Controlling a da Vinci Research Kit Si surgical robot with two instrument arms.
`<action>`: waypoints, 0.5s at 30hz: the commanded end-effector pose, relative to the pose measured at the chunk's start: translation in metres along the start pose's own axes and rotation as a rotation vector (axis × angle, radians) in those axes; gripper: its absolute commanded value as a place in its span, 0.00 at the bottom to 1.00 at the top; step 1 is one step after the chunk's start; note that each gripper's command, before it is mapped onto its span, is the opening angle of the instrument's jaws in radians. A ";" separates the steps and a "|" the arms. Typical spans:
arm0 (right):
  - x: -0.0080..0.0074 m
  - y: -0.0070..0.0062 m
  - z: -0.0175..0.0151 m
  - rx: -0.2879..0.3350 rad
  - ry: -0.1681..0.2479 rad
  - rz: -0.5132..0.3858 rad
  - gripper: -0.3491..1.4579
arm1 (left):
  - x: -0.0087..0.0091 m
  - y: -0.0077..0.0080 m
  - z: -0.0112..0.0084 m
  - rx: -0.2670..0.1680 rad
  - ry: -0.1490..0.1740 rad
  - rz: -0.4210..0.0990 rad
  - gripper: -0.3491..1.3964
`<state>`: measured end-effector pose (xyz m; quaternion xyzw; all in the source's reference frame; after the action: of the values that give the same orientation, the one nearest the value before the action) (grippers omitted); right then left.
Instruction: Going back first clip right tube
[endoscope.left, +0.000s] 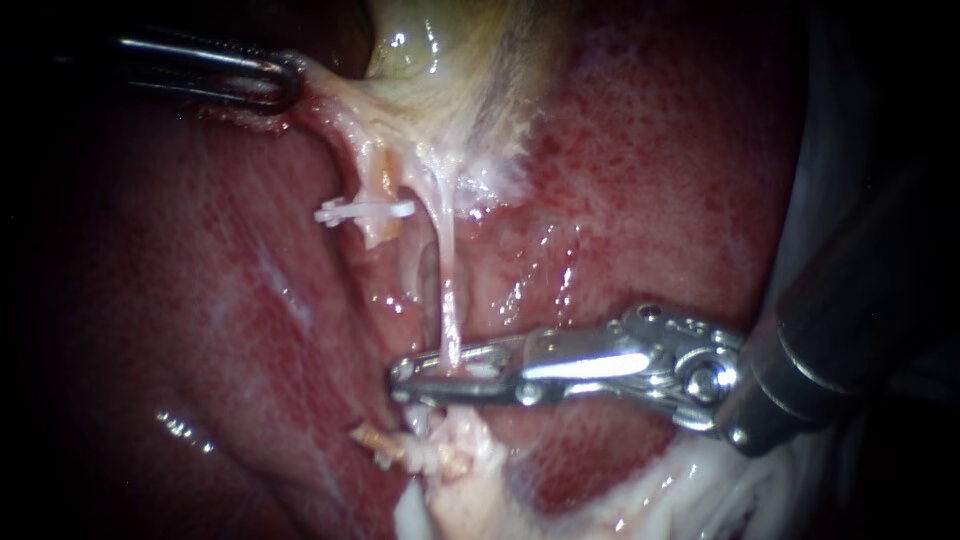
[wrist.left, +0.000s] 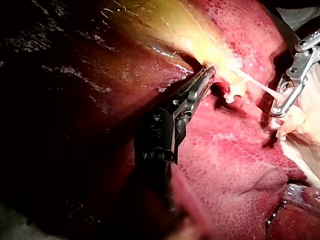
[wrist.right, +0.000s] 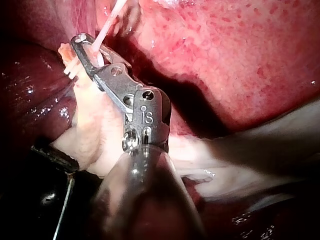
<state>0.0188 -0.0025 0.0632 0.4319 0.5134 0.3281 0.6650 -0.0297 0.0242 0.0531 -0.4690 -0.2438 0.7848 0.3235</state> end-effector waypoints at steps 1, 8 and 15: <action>0.0000 0.0002 0.0003 0.001 0.000 -0.019 0.18 | 0.0000 0.0000 0.0000 0.000 0.000 0.000 0.00; -0.0004 0.0014 0.0010 -0.069 0.026 -0.159 0.47 | -0.0001 0.0000 -0.0001 0.000 0.000 0.000 0.00; -0.0003 0.0017 -0.0016 -0.127 -0.050 -0.361 0.47 | -0.0001 0.0000 -0.0003 0.001 0.000 0.001 0.00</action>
<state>0.0169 -0.0018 0.0647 0.2951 0.5454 0.2203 0.7529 -0.0294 0.0241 0.0532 -0.4692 -0.2439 0.7848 0.3232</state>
